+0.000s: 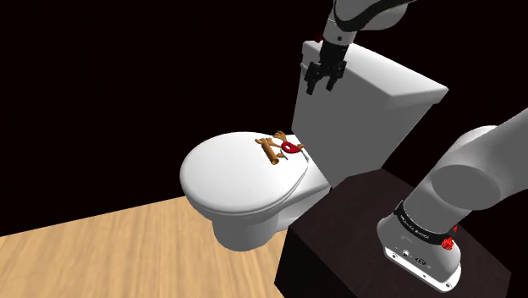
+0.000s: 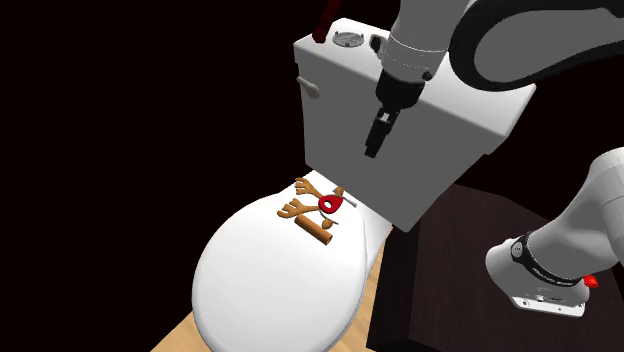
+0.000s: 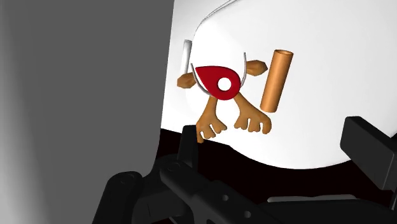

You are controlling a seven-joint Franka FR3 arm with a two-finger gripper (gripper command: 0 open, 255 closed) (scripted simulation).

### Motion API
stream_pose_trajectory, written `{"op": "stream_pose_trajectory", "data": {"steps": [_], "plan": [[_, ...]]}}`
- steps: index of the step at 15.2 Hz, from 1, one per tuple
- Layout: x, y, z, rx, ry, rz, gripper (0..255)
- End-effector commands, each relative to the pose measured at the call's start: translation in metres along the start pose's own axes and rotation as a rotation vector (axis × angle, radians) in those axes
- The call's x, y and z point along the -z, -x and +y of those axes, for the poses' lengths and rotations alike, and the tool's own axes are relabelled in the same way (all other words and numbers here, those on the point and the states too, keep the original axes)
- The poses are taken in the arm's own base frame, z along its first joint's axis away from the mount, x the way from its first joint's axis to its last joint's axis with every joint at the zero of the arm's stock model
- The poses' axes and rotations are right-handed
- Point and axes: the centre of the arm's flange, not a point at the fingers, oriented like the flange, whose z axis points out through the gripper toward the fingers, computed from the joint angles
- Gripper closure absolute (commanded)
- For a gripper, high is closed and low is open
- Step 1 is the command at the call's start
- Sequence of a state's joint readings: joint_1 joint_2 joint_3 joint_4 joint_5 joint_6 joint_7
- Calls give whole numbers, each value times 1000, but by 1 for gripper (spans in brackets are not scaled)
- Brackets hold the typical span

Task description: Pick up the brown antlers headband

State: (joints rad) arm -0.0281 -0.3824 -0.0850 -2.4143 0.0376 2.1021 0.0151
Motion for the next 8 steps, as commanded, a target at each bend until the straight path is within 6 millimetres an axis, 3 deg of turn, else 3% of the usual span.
{"op": "stream_pose_trajectory", "data": {"steps": [1, 8], "plan": [[-68, -28, 11, -27, 12, -55, 0], [-151, -74, 24, -82, -18, -89, 0]]}}
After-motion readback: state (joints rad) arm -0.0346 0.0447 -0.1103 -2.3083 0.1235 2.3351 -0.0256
